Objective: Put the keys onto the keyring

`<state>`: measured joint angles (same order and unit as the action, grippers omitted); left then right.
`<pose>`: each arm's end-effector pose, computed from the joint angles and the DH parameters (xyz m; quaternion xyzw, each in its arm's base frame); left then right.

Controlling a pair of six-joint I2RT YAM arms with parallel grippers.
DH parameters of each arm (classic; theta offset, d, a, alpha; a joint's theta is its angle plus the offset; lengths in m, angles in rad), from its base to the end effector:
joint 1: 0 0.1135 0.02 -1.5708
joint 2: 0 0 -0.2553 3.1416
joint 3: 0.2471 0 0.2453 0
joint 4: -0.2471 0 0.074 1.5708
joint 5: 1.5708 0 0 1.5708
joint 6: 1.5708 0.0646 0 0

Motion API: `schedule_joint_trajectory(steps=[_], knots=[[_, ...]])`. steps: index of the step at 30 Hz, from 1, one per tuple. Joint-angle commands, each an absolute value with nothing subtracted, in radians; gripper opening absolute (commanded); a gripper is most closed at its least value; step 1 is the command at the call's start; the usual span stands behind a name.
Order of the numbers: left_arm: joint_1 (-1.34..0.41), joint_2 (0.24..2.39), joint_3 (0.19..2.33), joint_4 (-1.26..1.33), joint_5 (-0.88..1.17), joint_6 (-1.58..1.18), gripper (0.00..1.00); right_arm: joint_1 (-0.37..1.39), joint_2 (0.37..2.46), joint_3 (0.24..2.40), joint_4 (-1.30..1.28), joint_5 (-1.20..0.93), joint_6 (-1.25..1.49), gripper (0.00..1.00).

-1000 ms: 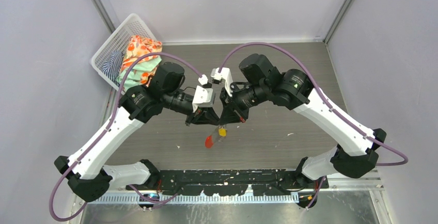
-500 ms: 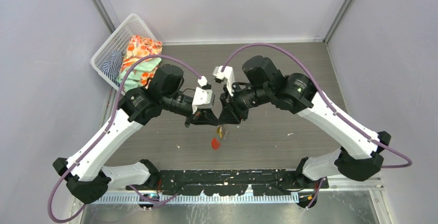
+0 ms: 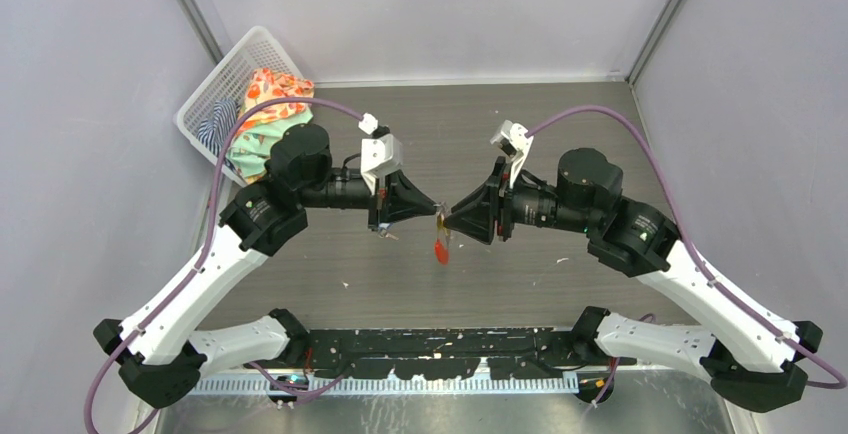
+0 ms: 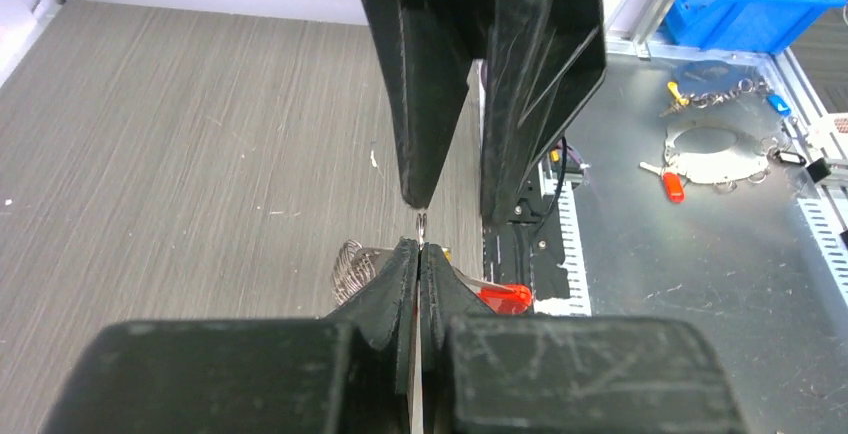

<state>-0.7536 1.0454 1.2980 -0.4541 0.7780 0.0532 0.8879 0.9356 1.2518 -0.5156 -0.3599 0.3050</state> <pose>0.1329 -0.1869 0.4279 0.5020 0.5651 -0.4767 0.4488 0.1134 0.1755 0.4234 -0.3274 0.6968 0.4645 0.4376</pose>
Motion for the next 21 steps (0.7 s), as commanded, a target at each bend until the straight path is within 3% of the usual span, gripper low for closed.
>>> schedule_joint_trajectory(steps=[1,11,15,19,21], knots=[[-0.756,1.03,1.31,-0.319,0.779,-0.039,0.0,0.888,0.923,1.218,-0.324,-0.357,0.38,0.4],[-0.756,1.027,1.312,-0.343,0.835,-0.048,0.0,0.888,0.919,1.192,-0.256,-0.37,0.36,0.35],[-0.756,1.029,1.309,-0.333,0.836,-0.052,0.0,0.888,0.935,1.201,-0.252,-0.411,0.358,0.24],[-0.755,1.03,1.308,-0.337,0.836,-0.048,0.0,0.887,0.95,1.213,-0.279,-0.442,0.345,0.04],[-0.752,1.027,1.303,-0.347,0.834,-0.037,0.0,0.888,0.951,1.223,-0.311,-0.428,0.331,0.01]])
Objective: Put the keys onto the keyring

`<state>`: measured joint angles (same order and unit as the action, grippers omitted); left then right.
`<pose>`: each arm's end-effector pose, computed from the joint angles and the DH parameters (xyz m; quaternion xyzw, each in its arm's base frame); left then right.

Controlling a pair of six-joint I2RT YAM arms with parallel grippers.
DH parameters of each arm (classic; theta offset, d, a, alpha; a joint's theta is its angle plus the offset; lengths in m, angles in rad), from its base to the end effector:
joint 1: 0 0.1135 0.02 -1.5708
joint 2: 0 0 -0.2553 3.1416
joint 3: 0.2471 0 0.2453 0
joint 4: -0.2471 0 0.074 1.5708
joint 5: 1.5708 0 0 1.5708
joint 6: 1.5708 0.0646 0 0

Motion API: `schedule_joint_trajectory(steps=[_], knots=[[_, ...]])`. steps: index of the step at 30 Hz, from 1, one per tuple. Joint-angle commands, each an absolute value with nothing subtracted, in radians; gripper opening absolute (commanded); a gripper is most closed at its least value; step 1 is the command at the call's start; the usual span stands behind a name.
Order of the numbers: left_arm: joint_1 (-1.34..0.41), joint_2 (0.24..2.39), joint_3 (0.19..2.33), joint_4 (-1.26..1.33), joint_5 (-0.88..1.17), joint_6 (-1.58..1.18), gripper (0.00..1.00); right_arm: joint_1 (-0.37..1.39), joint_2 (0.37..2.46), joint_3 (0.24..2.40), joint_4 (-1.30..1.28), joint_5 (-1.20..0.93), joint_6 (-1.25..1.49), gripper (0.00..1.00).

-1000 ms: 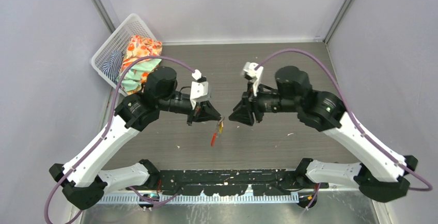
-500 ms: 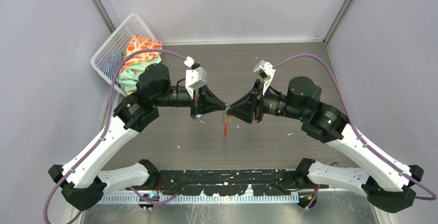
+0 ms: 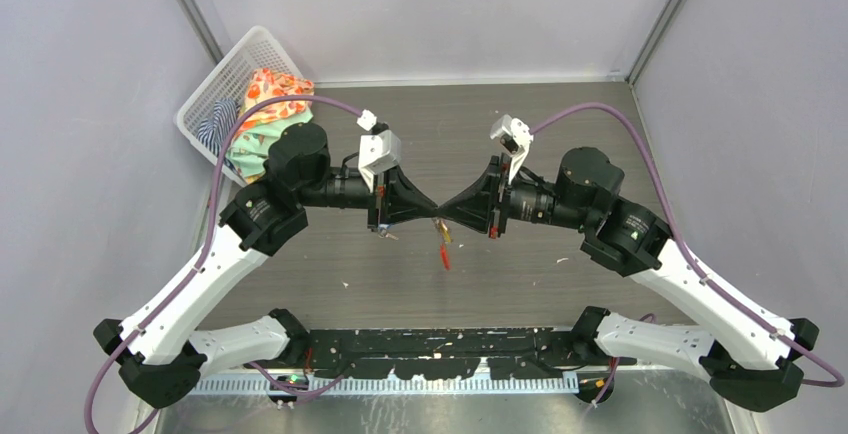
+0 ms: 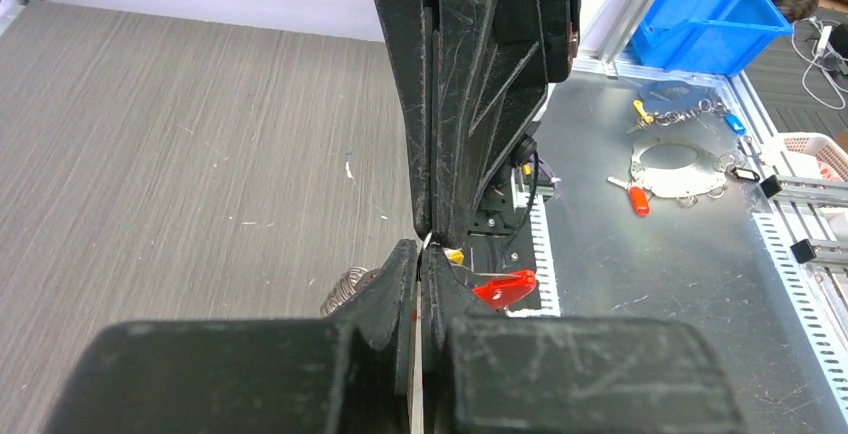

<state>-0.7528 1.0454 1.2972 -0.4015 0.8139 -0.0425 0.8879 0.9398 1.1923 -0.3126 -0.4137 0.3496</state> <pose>0.1316 -0.1877 0.4341 0.4841 0.5629 -0.5086 0.4361 0.1172 0.1852 0.4292 -0.3252 0.6494 0.5110 0.4598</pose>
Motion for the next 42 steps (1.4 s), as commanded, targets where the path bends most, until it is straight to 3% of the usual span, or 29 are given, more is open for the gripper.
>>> schedule_joint_trajectory(steps=[1,3,6,14,21,30,42], knots=[[-0.75,1.024,1.298,-0.356,0.829,-0.026,0.0,0.888,0.953,1.233,-0.335,-0.415,0.321,0.01],[-0.749,1.014,1.276,-0.379,0.803,0.012,0.05,0.888,0.97,1.276,-0.409,-0.37,0.296,0.01],[-0.746,0.994,1.23,-0.417,0.77,0.08,0.34,0.887,1.036,1.386,-0.559,-0.288,0.262,0.01],[-0.746,0.95,1.149,-0.432,0.68,0.082,0.73,0.888,1.182,1.599,-0.823,-0.197,0.248,0.01],[-0.745,0.984,1.127,-0.397,0.713,-0.123,0.96,0.91,1.222,1.59,-0.792,-0.128,0.282,0.01],[-0.746,0.994,1.044,-0.359,0.664,-0.036,0.99,0.978,1.282,1.623,-0.781,0.118,0.349,0.01],[-0.749,0.966,0.985,-0.346,0.516,0.24,0.59,0.979,1.253,1.594,-0.747,0.065,0.405,0.01]])
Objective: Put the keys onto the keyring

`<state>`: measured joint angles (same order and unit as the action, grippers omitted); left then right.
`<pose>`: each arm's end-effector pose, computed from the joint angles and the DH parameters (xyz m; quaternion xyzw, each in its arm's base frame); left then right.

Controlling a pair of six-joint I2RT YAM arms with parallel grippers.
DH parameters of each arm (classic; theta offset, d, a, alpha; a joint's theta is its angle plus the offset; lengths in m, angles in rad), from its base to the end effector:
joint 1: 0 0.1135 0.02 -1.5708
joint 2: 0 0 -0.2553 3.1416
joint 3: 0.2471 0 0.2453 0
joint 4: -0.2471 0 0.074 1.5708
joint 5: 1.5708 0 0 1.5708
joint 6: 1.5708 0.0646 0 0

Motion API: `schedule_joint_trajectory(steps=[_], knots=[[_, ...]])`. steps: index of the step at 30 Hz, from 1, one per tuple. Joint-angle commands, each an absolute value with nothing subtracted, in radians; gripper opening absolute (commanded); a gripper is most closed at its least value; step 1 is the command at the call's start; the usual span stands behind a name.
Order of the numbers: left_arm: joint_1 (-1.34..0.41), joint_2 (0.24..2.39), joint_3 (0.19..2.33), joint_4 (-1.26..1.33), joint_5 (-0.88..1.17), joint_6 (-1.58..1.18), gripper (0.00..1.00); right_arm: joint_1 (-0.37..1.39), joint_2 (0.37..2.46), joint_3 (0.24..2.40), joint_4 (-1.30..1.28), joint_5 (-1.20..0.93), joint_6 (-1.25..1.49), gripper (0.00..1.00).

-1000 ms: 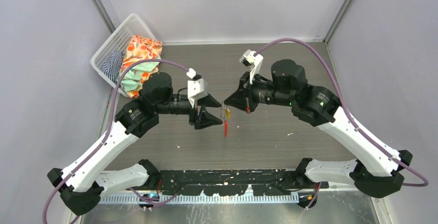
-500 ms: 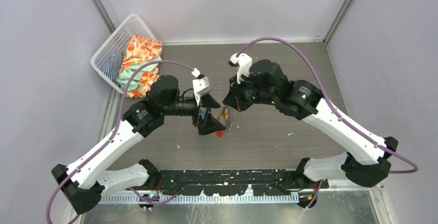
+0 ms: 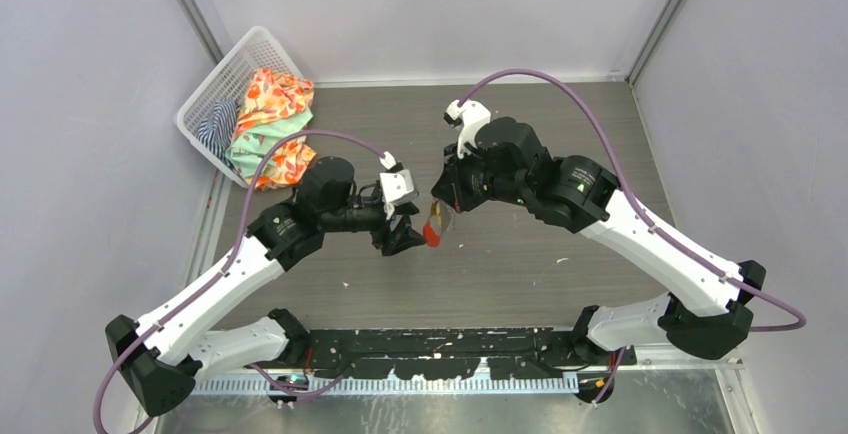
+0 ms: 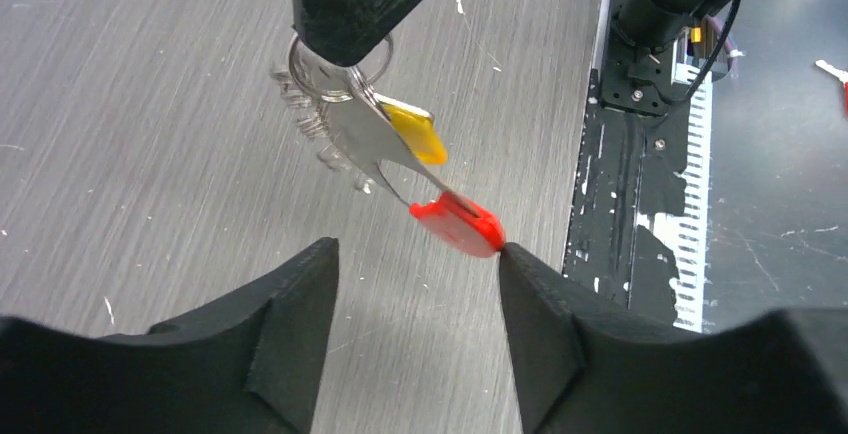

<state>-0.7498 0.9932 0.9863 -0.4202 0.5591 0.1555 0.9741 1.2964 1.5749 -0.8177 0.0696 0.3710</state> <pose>0.1494 -0.1859 0.3324 0.4878 0.6615 -0.3742 0.4294 0.1621 0.2306 0.4112 -0.2418 0.8352 0.2834 0.4044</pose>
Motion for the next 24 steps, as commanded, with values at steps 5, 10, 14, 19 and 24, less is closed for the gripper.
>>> schedule_joint_trajectory(steps=[5,10,14,19,24], knots=[[-0.749,0.973,0.992,-0.364,0.529,0.238,0.53,0.98,1.235,1.571,-0.739,0.068,0.423,0.01],[-0.749,0.97,0.987,-0.373,0.567,0.203,0.48,0.978,1.231,1.563,-0.727,0.06,0.437,0.01],[-0.749,0.964,0.987,-0.389,0.559,0.24,0.19,0.978,1.233,1.568,-0.736,0.049,0.445,0.01],[-0.749,0.946,0.98,-0.405,0.56,0.354,0.0,0.979,1.234,1.57,-0.77,0.043,0.461,0.01],[-0.756,0.927,0.979,-0.366,0.517,0.481,0.0,0.977,1.258,1.572,-0.827,0.014,0.477,0.01]])
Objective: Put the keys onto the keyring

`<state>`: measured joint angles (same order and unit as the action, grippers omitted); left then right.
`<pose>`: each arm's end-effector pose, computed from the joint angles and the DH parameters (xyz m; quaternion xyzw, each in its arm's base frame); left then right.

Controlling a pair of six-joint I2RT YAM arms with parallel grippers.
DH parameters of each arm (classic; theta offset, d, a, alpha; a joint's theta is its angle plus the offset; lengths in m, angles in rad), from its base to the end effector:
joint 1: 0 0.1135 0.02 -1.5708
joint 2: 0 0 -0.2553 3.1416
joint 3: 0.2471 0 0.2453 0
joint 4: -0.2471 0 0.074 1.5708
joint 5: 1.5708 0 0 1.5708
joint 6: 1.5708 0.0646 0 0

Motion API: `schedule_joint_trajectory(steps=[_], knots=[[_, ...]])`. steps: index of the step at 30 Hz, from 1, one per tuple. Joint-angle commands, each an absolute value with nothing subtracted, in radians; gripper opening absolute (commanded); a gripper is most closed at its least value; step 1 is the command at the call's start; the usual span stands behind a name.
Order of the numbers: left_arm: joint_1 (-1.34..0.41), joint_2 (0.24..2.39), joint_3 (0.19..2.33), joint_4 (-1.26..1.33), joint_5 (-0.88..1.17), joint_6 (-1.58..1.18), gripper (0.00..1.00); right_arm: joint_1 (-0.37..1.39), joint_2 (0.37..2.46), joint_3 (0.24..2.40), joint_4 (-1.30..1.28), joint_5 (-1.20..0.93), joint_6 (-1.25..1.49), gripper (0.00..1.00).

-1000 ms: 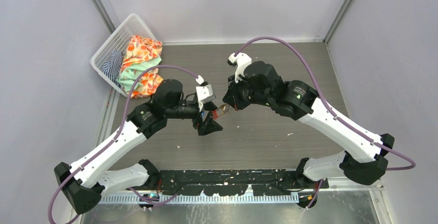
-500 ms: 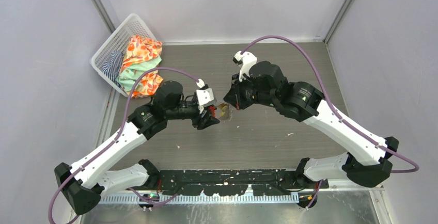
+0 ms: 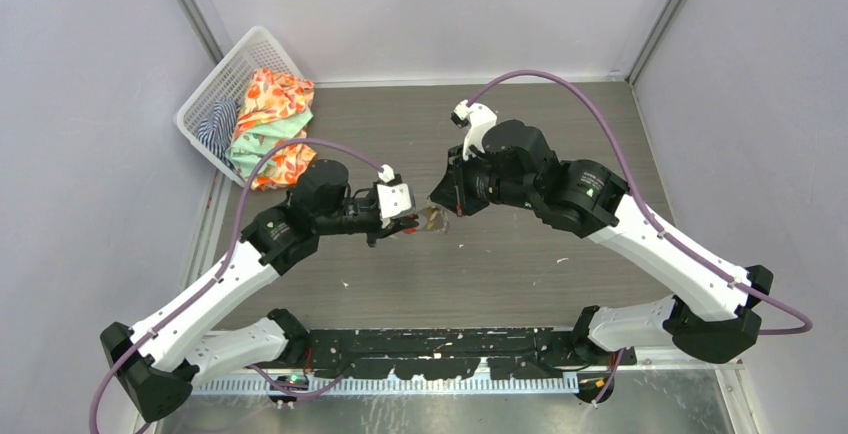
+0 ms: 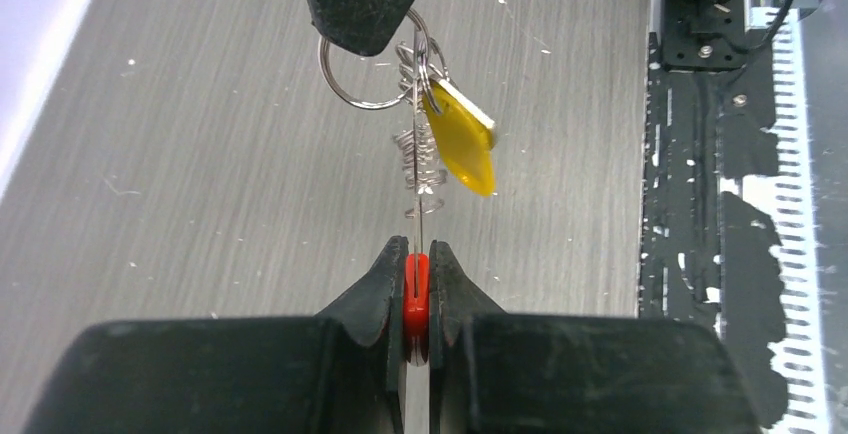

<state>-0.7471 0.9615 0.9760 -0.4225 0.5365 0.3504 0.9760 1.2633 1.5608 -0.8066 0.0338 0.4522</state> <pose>0.1461 -0.1803 0.3349 0.5445 0.6116 -0.3215 0.4755 0.1551 0.2253 0.4164 -0.2150 0.8351 0.3205 0.3921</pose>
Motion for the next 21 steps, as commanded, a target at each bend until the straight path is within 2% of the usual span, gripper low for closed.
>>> schedule_joint_trajectory(steps=[1,9,15,21], knots=[[-0.756,0.928,0.981,-0.36,0.508,0.49,0.0,0.978,1.266,1.573,-0.835,0.014,0.477,0.01],[-0.759,0.95,0.994,-0.326,0.372,0.456,0.0,0.962,1.282,1.608,-0.872,-0.019,0.472,0.03],[-0.759,0.966,1.015,-0.324,0.35,0.373,0.0,0.953,1.253,1.593,-0.853,0.057,0.444,0.44],[-0.759,0.985,1.055,-0.346,0.333,0.22,0.0,0.954,1.123,1.433,-0.656,0.071,0.41,0.51]])
